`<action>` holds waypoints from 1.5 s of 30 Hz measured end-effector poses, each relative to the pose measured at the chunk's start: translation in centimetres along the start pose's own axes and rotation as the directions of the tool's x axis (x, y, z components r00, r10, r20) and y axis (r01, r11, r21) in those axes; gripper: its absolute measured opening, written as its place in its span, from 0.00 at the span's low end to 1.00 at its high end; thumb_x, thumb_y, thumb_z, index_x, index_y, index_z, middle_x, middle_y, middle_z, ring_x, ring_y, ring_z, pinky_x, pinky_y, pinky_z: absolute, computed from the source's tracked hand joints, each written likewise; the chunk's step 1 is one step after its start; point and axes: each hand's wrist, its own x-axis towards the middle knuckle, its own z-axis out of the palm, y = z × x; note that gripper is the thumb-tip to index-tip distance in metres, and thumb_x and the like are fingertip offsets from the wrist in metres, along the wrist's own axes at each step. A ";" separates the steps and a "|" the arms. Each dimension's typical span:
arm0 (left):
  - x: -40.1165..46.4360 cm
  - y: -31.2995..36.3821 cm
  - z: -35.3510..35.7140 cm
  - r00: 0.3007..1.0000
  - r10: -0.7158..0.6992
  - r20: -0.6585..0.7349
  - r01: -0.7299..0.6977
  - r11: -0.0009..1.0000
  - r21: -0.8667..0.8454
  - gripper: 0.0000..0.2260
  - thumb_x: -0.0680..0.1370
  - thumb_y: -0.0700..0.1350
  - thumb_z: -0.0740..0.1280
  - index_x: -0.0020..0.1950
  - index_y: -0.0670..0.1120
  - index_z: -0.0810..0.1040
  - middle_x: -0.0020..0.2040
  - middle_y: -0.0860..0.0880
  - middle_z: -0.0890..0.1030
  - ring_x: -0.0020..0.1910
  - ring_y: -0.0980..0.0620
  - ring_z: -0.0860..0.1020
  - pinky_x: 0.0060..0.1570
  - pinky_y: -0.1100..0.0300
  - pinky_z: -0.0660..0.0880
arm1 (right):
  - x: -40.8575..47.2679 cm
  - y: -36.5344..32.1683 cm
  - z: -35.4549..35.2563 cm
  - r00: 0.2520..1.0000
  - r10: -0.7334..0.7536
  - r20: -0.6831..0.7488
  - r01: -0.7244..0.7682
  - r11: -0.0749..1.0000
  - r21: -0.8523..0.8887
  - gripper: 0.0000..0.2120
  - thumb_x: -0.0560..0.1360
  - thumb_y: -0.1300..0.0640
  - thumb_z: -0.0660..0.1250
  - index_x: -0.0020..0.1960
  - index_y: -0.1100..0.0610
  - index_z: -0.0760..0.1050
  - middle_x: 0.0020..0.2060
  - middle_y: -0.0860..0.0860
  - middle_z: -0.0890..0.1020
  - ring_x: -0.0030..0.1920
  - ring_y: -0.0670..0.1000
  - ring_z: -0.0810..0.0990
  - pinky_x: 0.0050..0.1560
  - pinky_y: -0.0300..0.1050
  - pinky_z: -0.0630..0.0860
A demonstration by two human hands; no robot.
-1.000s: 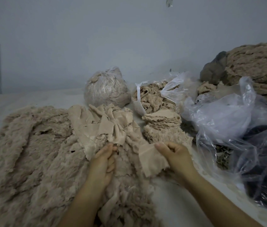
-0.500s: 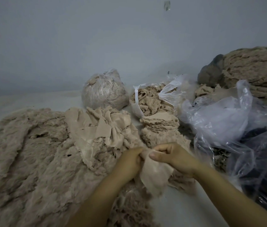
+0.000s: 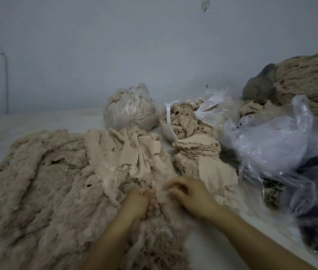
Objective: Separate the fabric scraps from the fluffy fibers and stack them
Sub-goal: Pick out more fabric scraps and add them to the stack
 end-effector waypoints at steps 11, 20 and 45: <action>-1.1 1.7 -1.6 0.987 -0.053 -0.150 -0.020 0.893 -0.449 0.11 0.81 0.48 0.61 0.47 0.42 0.76 0.28 0.47 0.78 0.18 0.56 0.67 0.18 0.69 0.60 | 5.1 -3.3 6.4 0.970 0.174 -0.171 -0.139 0.970 0.197 0.15 0.73 0.59 0.68 0.59 0.49 0.78 0.40 0.49 0.77 0.43 0.48 0.76 0.41 0.34 0.66; -0.5 2.2 -3.6 0.988 0.003 -0.153 -0.098 0.783 -0.615 0.07 0.75 0.45 0.69 0.48 0.41 0.81 0.41 0.44 0.84 0.37 0.51 0.83 0.37 0.58 0.81 | 0.0 -1.9 5.2 0.907 -0.244 -0.343 0.343 0.902 0.263 0.07 0.72 0.65 0.70 0.45 0.57 0.85 0.37 0.53 0.79 0.39 0.43 0.77 0.40 0.34 0.73; -1.8 1.2 -1.2 0.986 -0.158 0.045 0.115 0.469 -0.876 0.11 0.76 0.33 0.54 0.37 0.42 0.70 0.27 0.46 0.73 0.27 0.50 0.73 0.32 0.57 0.74 | -2.6 -2.7 4.1 0.923 0.383 -0.046 -0.154 0.473 0.867 0.07 0.75 0.60 0.68 0.39 0.58 0.74 0.34 0.59 0.73 0.35 0.55 0.71 0.38 0.48 0.70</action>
